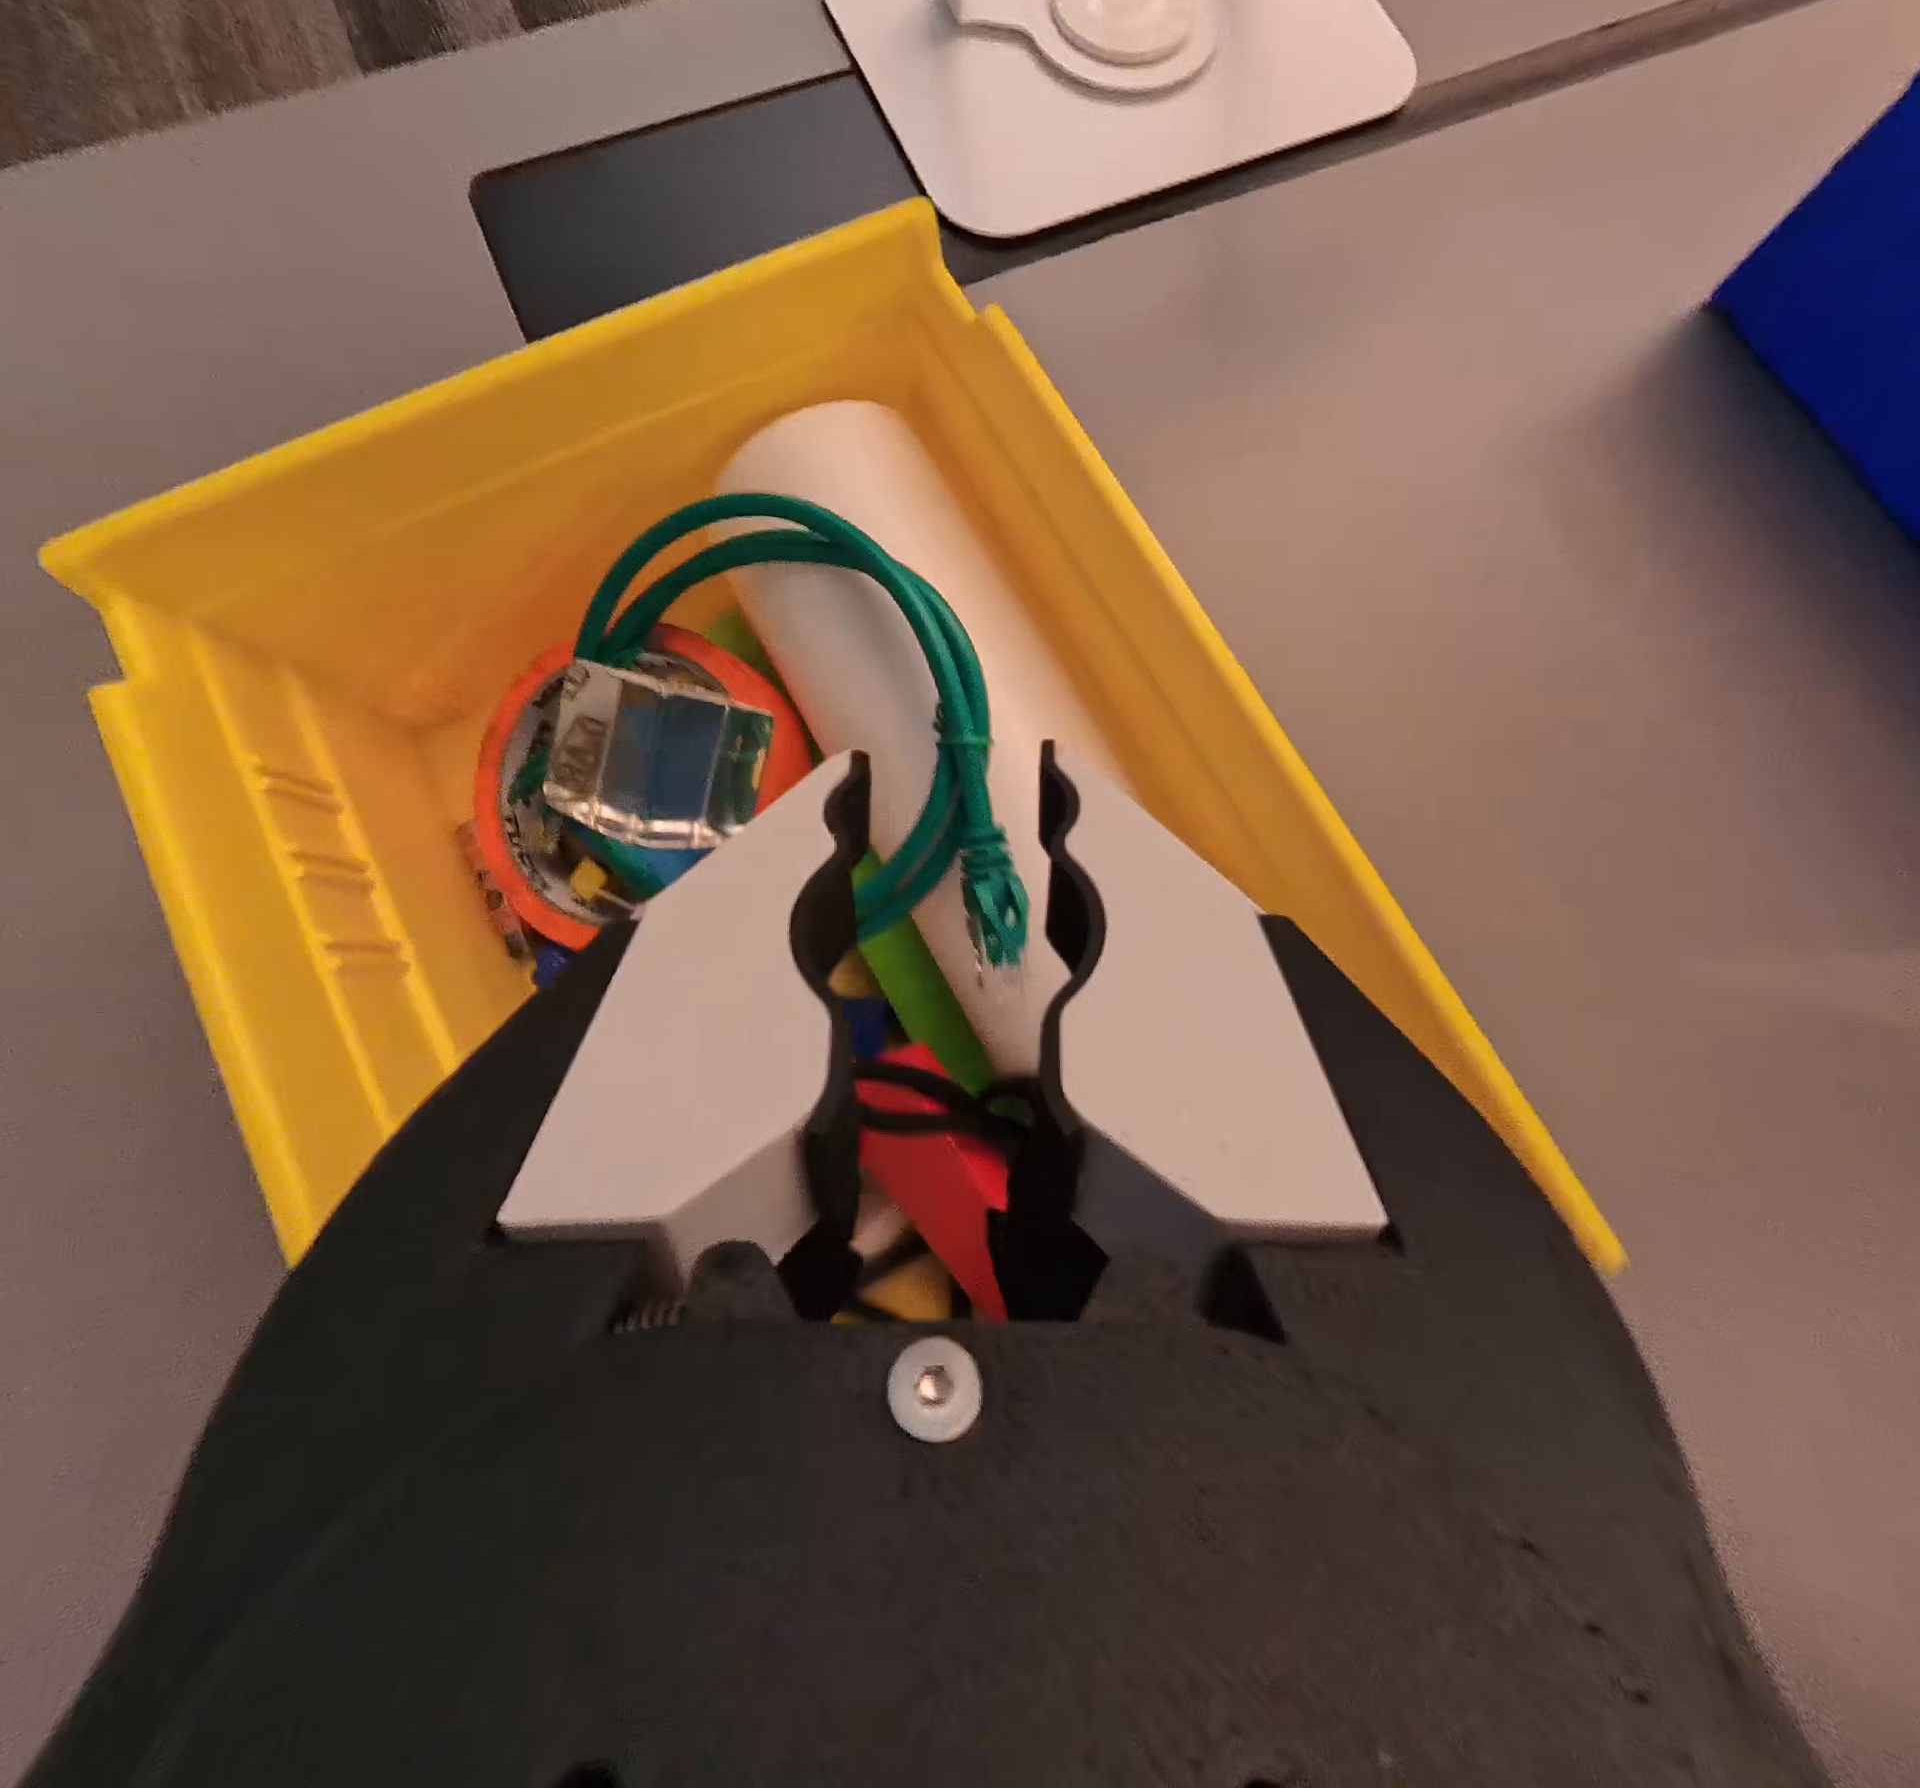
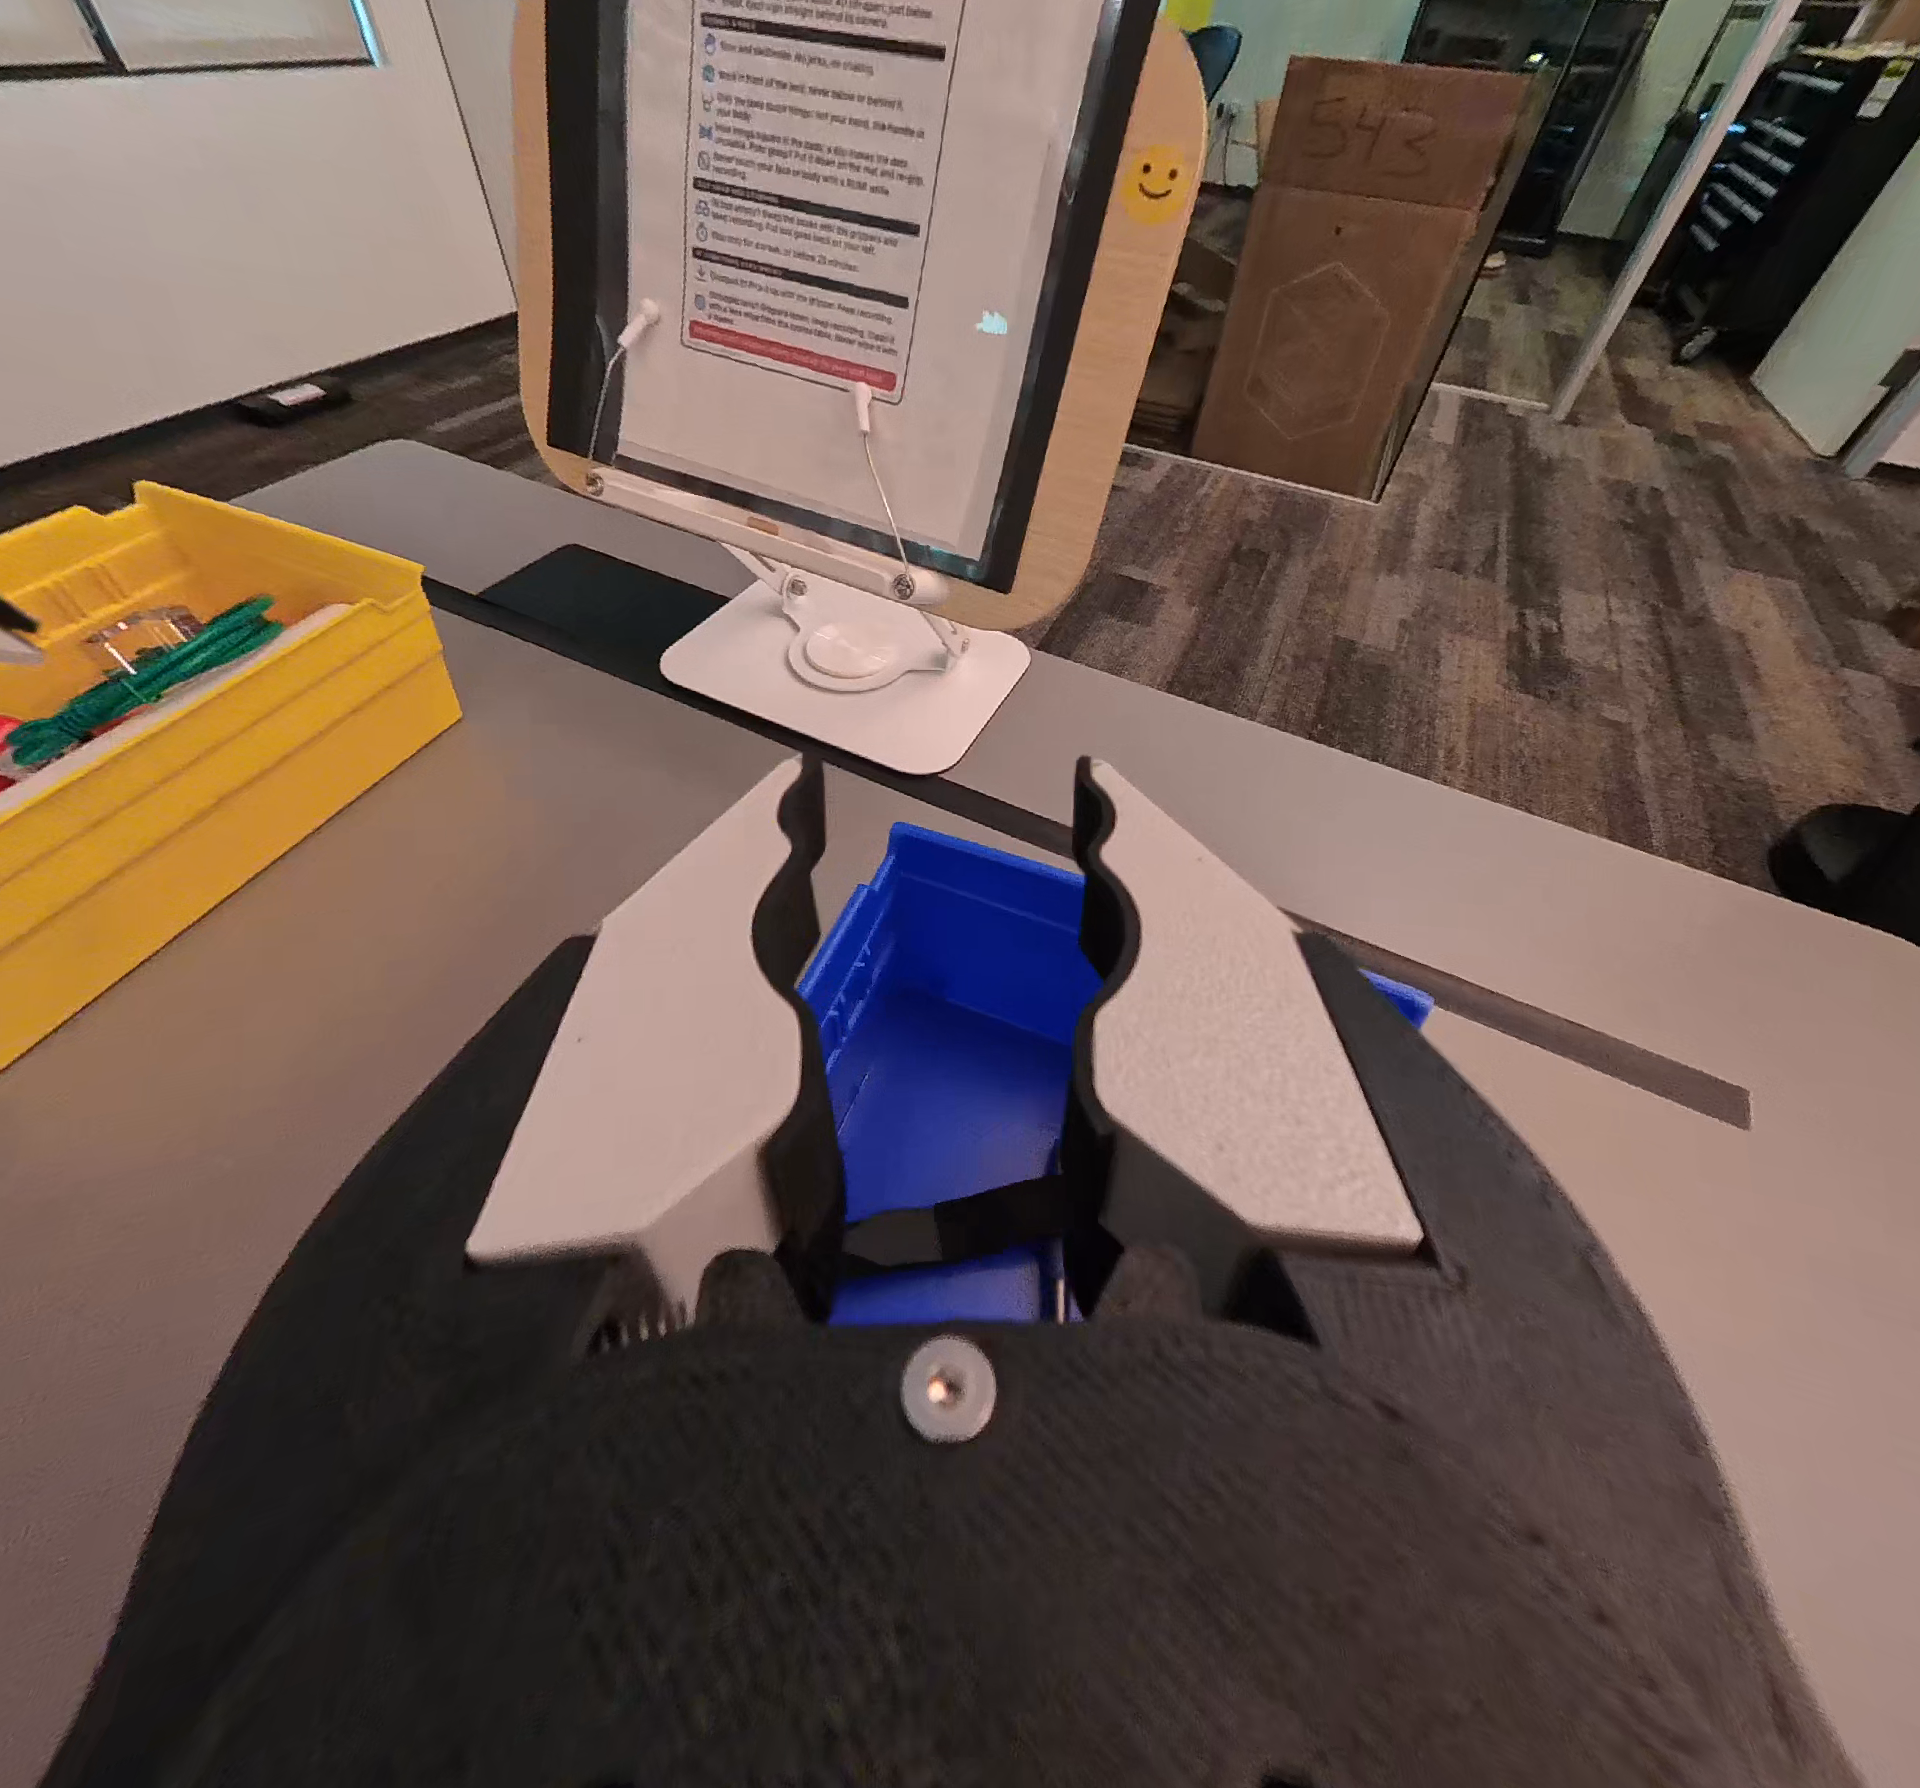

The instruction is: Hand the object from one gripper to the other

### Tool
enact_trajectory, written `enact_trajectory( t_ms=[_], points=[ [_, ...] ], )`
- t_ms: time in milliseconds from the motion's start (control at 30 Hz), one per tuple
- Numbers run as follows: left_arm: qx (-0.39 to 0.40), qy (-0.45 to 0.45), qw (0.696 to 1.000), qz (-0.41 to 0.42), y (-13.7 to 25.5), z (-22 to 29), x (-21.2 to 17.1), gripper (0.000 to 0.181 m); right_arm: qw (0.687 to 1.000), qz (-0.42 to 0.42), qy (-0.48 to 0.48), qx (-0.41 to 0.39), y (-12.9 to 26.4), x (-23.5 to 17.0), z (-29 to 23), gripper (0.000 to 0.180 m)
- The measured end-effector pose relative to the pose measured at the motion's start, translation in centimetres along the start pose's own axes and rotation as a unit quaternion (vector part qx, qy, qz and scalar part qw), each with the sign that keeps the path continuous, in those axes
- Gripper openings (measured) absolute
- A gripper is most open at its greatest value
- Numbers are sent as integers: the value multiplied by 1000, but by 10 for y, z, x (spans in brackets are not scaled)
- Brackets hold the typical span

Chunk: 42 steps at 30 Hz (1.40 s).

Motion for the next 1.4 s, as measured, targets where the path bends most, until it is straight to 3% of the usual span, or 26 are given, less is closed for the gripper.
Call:
enact_trajectory(
  t_ms=[200, 267, 333, 400, 500, 633, 733, 967, 1400],
  points=[
    [134, 41, 988, 59, -9, -53, 5, 45, 1000, -14, -12, 5, -6, -7, 6, 47],
    [122, 80, 989, 39, -15, -66, -2, 58, 1000, -13, -19, 5, -6, -7, 8, 47],
    [56, 113, 992, 19, -28, -68, -4, 65, 1000, -12, -23, 3, -5, -8, 10, 47],
    [23, 95, 995, 9, -39, -66, -4, 68, 1000, -16, -26, 5, -6, -10, 12, 47],
    [67, 22, 997, -37, -51, -72, -12, 81, 999, -30, -28, 9, -9, -14, 13, 47],
    [77, -46, 992, -90, -65, -70, -14, 80, 998, -38, -33, 22, -13, -18, 11, 46],
    [78, -53, 990, -108, -70, -70, -12, 66, 998, -45, -32, 28, -16, -19, 9, 46],
    [50, -25, 990, -128, -68, -71, -14, 60, 998, -56, -16, 22, -20, -19, 5, 46],
    [23, -12, 996, -89, -36, -66, -19, 55, 998, -53, -10, 25, -17, -19, 5, 46]
  ],
)
Point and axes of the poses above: each gripper's, where its closed fingertips meet, y back along the fingers, x out of its top, z = x × y across the jaws, the point moved 6 cm from there along y, back along the fingers, and after that the axes turned 14 degrees about -z, right-handed, at the moved point
